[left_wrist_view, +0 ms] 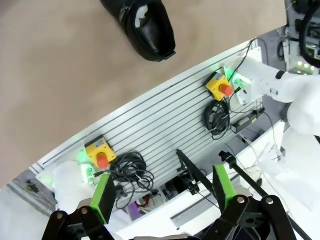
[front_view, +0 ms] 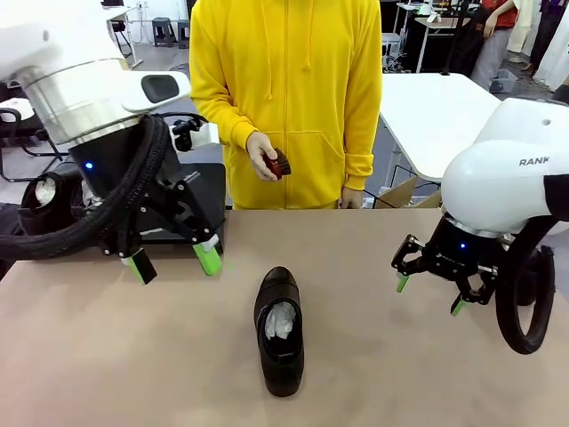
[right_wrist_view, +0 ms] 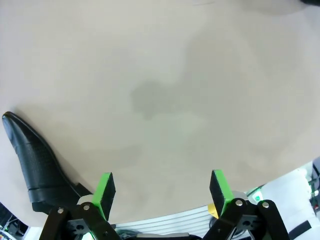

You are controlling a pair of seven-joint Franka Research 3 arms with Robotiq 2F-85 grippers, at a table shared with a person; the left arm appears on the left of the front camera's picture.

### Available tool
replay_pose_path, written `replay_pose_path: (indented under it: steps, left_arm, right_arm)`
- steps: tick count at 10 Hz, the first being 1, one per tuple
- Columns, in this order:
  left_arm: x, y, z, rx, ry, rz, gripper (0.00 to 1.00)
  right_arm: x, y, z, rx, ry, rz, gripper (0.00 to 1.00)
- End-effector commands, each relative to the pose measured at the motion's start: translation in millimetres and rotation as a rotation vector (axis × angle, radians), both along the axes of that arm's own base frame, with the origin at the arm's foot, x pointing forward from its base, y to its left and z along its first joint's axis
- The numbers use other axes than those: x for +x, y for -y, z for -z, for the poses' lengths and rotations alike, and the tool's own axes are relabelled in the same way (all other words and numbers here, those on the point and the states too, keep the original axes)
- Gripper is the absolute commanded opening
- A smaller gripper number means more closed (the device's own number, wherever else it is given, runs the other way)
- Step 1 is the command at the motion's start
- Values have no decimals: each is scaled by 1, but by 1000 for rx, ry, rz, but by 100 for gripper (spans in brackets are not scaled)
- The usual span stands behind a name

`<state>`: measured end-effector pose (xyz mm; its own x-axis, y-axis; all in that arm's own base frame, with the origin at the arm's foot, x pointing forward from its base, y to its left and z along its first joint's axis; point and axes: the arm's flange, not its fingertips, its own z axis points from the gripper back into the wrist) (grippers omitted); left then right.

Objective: Organize the shoes by placing them on the stand.
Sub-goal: Place the Shoe from the middle of the table onto the Shoes Stand.

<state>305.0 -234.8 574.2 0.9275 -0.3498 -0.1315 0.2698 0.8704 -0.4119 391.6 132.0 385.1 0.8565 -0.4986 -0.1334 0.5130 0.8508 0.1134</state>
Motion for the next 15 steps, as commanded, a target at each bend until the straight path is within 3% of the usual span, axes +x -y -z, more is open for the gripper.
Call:
replay_pose_path:
  steps: [1,3,5,7,10,15]
  left_arm:
    - [-3,9,0,5,16,9,100]
    - [-4,82,29,-40,184,-108,100]
    - [7,128,66,-67,273,-270,100]
    - [17,155,101,6,335,-351,100]
    - [24,178,143,158,357,-401,100]
    - [15,211,171,245,267,-445,100]
  right_arm:
    - [-1,0,-6,-9,19,-25,100]
    - [-1,0,-6,-9,19,-25,100]
    - [-1,0,-6,-9,19,-25,100]
    - [-1,0,-6,-9,19,-25,100]
    - [-1,0,-6,-9,19,-25,100]
    - [-1,0,-6,-9,19,-25,100]
